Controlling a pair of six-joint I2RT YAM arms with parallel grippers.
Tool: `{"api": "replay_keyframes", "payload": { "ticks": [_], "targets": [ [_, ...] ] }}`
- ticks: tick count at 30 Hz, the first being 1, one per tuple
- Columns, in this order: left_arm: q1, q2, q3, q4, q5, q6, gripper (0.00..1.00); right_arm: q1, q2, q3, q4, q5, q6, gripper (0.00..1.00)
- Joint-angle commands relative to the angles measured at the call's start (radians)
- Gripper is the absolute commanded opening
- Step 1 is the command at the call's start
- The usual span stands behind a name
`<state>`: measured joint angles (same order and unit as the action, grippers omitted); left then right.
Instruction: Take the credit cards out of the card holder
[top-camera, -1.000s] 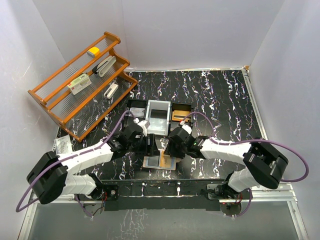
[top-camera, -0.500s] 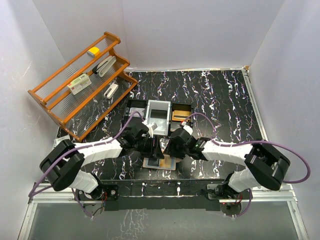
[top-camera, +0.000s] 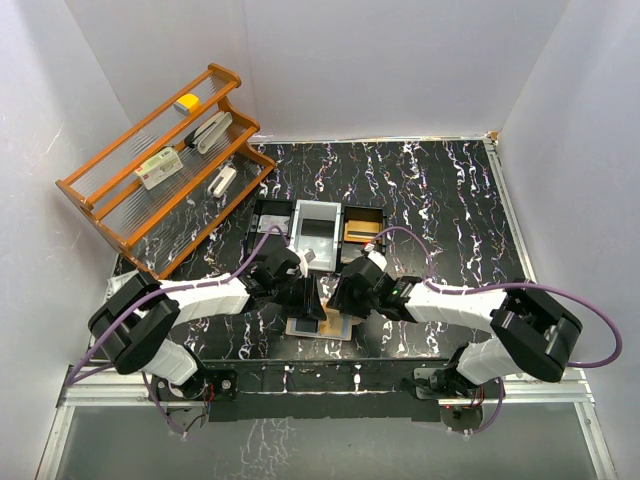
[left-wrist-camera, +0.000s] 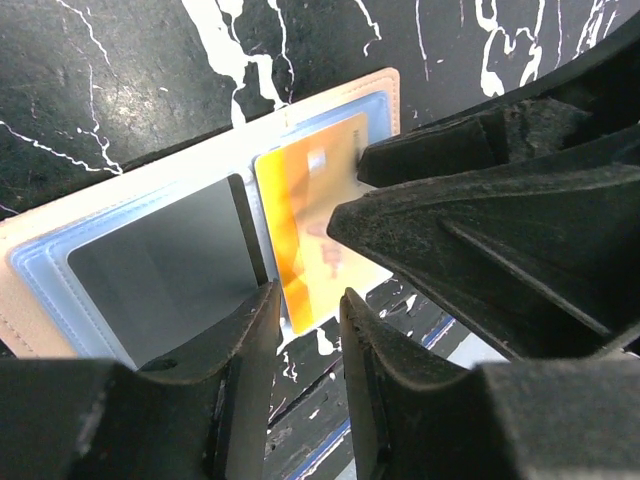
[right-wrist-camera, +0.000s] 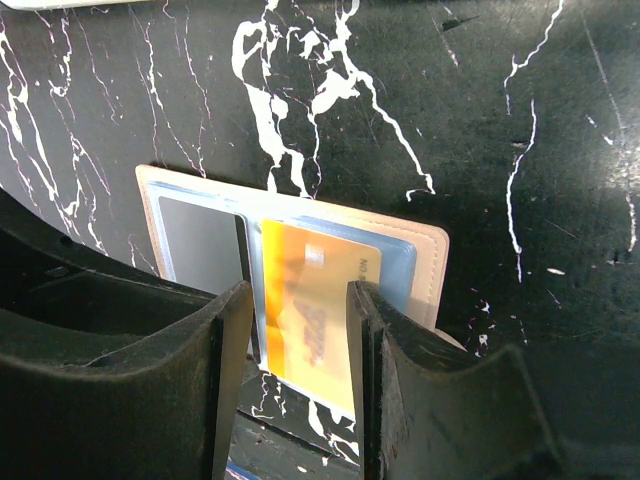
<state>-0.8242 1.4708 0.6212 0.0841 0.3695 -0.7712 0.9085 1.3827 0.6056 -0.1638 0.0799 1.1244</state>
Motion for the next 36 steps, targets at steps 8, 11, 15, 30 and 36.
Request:
{"api": "replay_keyframes", "payload": {
  "ticks": [8,11,15,30,36],
  "targets": [
    [-0.002,0.045,0.011,-0.038,0.013,-0.01,0.27,0.004,-0.037,-0.054,-0.103,0.009,0.032,0.42],
    [-0.003,0.048,-0.001,-0.022,0.022,-0.022,0.27,0.004,-0.055,-0.05,-0.12,0.017,0.031,0.42],
    [-0.002,0.046,-0.01,-0.006,0.035,-0.031,0.26,0.004,-0.074,-0.038,-0.144,0.027,0.014,0.43],
    [-0.003,0.052,0.011,-0.029,0.031,-0.019,0.25,0.004,-0.227,-0.046,-0.052,0.008,-0.018,0.55],
    [-0.003,0.029,0.004,-0.032,0.017,-0.021,0.25,0.004,-0.191,-0.023,-0.056,-0.046,-0.014,0.53]
  ]
}}
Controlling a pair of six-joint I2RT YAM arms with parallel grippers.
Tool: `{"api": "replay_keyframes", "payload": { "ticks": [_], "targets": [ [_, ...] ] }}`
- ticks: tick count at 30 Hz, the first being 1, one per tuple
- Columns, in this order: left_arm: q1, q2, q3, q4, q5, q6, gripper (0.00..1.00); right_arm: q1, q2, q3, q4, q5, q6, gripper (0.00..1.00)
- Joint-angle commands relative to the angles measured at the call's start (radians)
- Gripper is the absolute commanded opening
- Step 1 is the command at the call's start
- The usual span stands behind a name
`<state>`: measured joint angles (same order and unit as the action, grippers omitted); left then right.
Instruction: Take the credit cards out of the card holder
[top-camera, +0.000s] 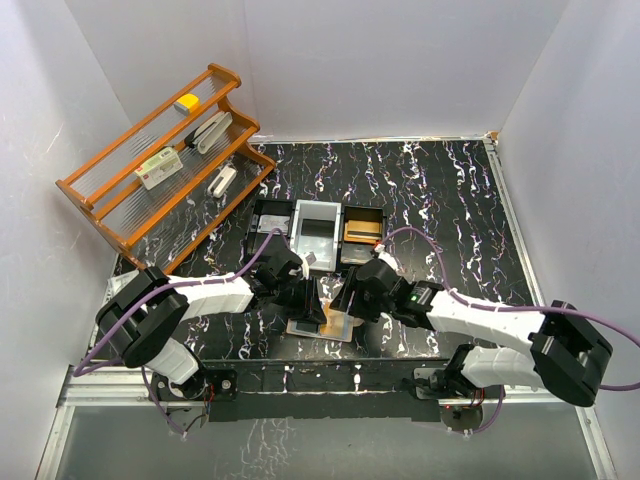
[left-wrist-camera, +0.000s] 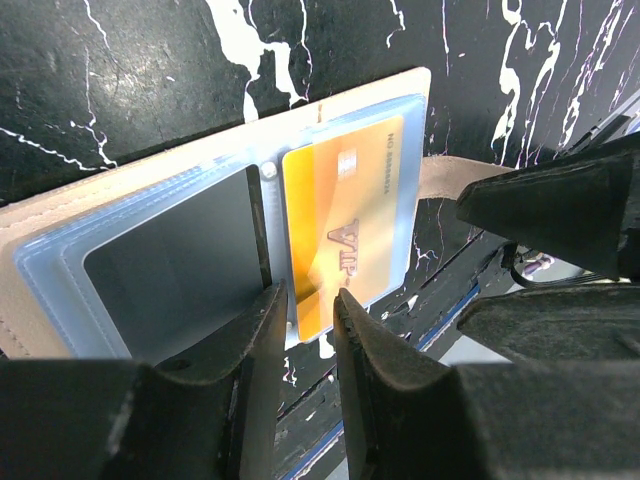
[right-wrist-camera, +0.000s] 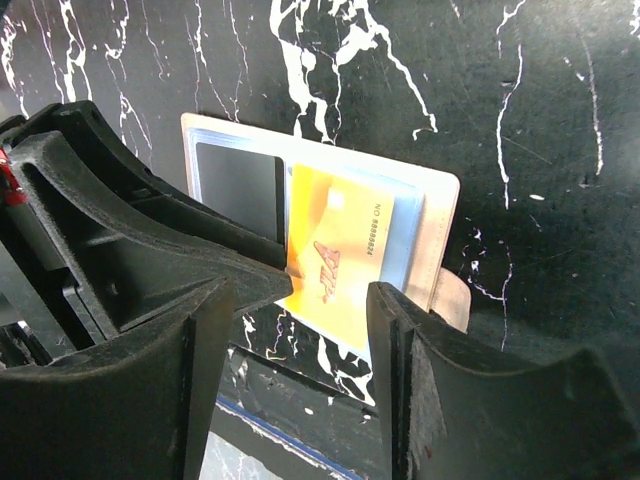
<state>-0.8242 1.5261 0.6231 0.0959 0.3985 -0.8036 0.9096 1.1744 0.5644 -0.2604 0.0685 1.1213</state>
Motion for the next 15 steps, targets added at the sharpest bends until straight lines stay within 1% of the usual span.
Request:
{"api": "replay_keyframes", "payload": {
  "ticks": [1,4,8,15],
  "targets": [
    [-0.002,-0.026,0.002,-0.044,-0.014,0.011,0.25,0.003,0.029,0.02,0.044,-0.044,-0.006,0.52],
    [-0.001,-0.026,0.002,-0.039,-0.014,0.009,0.25,0.003,0.078,0.024,0.039,-0.064,-0.002,0.49],
    [-0.001,-0.024,0.0,-0.031,-0.008,0.005,0.25,0.003,0.146,0.029,-0.012,-0.039,0.013,0.44],
    [-0.002,-0.019,-0.029,0.04,0.026,-0.042,0.24,0.003,0.173,-0.016,0.018,-0.047,0.03,0.34]
  ]
}}
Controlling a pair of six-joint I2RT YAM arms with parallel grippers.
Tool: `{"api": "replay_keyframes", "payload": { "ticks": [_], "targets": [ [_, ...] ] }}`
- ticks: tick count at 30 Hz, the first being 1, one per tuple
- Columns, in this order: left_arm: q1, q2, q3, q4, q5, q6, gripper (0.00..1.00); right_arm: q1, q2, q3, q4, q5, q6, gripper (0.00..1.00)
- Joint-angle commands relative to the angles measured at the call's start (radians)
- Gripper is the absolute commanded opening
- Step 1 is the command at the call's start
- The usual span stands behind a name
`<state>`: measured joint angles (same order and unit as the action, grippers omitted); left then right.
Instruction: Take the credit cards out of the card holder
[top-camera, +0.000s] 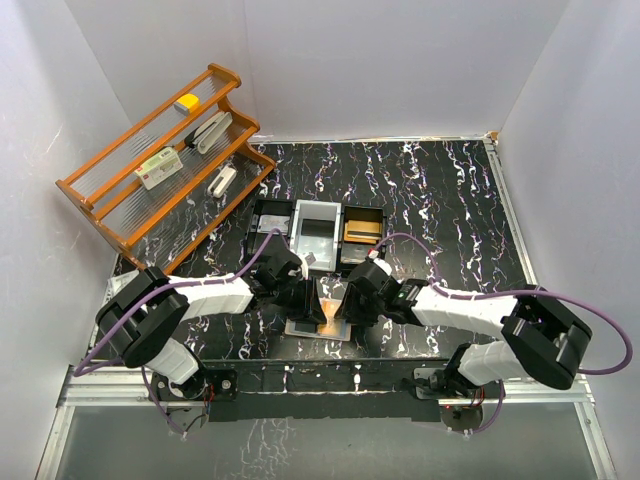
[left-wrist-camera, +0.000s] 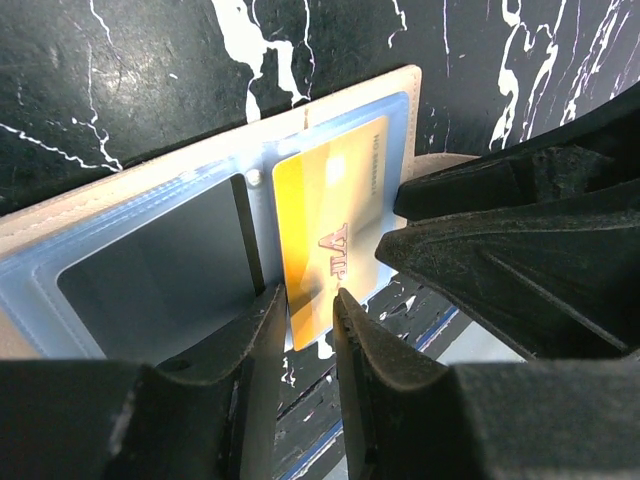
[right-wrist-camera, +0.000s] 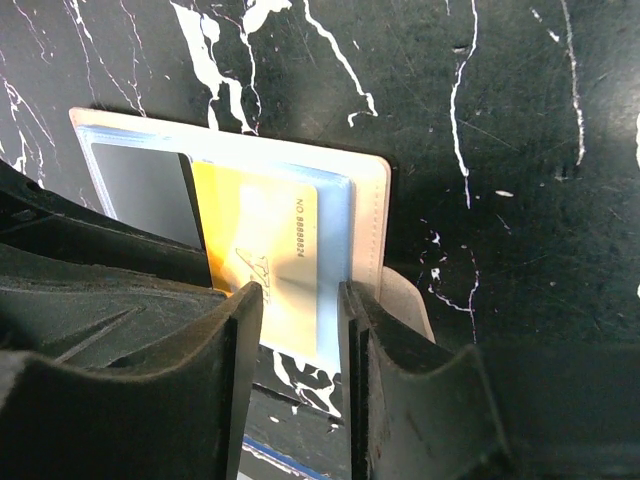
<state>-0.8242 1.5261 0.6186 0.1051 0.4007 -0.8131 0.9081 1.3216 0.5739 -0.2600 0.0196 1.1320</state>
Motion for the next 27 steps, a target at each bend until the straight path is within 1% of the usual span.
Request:
{"api": "replay_keyframes", "payload": {
  "ticks": [1,6,10,13,17,24,27],
  "targets": [
    [-0.001,-0.023,-0.03,0.04,0.024,-0.038,0.24,0.005,0.024,-0.035,0.029,-0.006,0.022,0.33],
    [-0.002,-0.038,-0.036,0.07,0.025,-0.061,0.18,0.003,0.025,-0.062,0.059,-0.025,0.028,0.32],
    [-0.002,-0.042,-0.035,0.076,0.02,-0.076,0.07,0.005,0.027,-0.062,0.058,-0.026,0.028,0.32],
    [-0.001,-0.058,-0.035,0.055,-0.004,-0.075,0.0,0.004,0.022,-0.06,0.057,-0.025,0.028,0.32],
    [-0.002,-0.082,-0.029,0.011,-0.038,-0.065,0.0,0.005,0.014,-0.053,0.048,-0.018,0.024,0.32],
    [-0.002,-0.136,-0.005,-0.129,-0.141,-0.013,0.0,0.005,0.015,-0.03,0.018,0.006,0.003,0.32],
    [-0.001,-0.153,-0.004,-0.157,-0.164,-0.003,0.0,0.005,0.02,-0.019,0.008,0.011,-0.006,0.32]
  ]
}}
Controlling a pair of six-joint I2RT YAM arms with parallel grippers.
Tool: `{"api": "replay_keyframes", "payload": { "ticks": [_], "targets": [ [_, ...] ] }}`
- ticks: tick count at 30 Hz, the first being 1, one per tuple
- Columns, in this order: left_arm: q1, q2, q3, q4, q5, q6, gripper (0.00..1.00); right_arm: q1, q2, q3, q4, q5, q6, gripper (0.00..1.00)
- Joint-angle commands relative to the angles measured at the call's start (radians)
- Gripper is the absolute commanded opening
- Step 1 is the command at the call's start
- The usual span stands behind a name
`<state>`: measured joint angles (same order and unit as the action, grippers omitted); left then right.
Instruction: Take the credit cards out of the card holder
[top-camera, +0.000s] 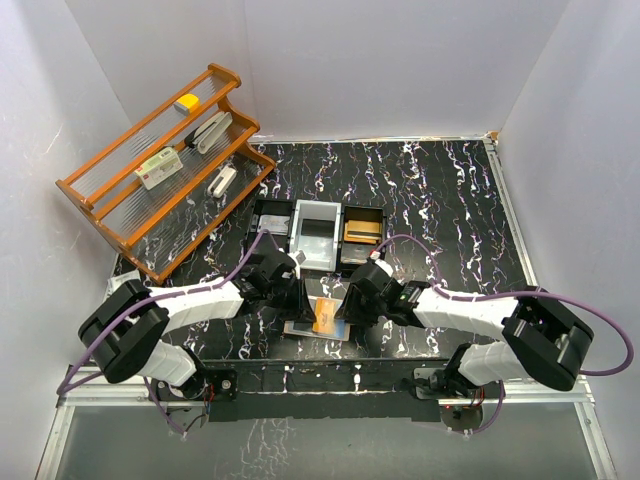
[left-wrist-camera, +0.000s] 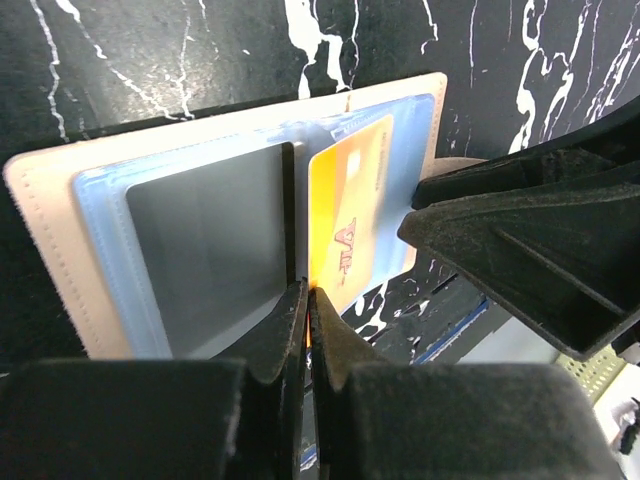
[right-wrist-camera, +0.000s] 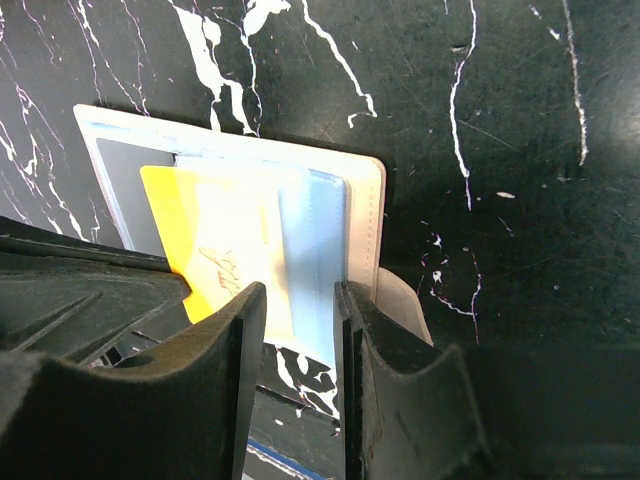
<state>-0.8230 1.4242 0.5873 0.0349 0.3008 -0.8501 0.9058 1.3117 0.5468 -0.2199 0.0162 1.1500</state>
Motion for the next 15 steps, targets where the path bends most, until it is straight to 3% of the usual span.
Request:
{"api": "replay_keyframes", "payload": {
  "ticks": [1,9,15],
  "targets": [
    [-0.004,-0.051,0.025,-0.089,-0.069,0.035,0.0,0.007,0.03,0.014,-0.039,0.017,-0.027,0.32],
    [-0.003,-0.051,0.036,-0.092,-0.069,0.044,0.0,0.007,-0.023,0.09,-0.058,0.004,-0.067,0.34],
    [-0.003,-0.051,0.043,-0.088,-0.062,0.047,0.0,0.007,-0.027,0.117,0.056,-0.056,-0.081,0.37]
  ]
}}
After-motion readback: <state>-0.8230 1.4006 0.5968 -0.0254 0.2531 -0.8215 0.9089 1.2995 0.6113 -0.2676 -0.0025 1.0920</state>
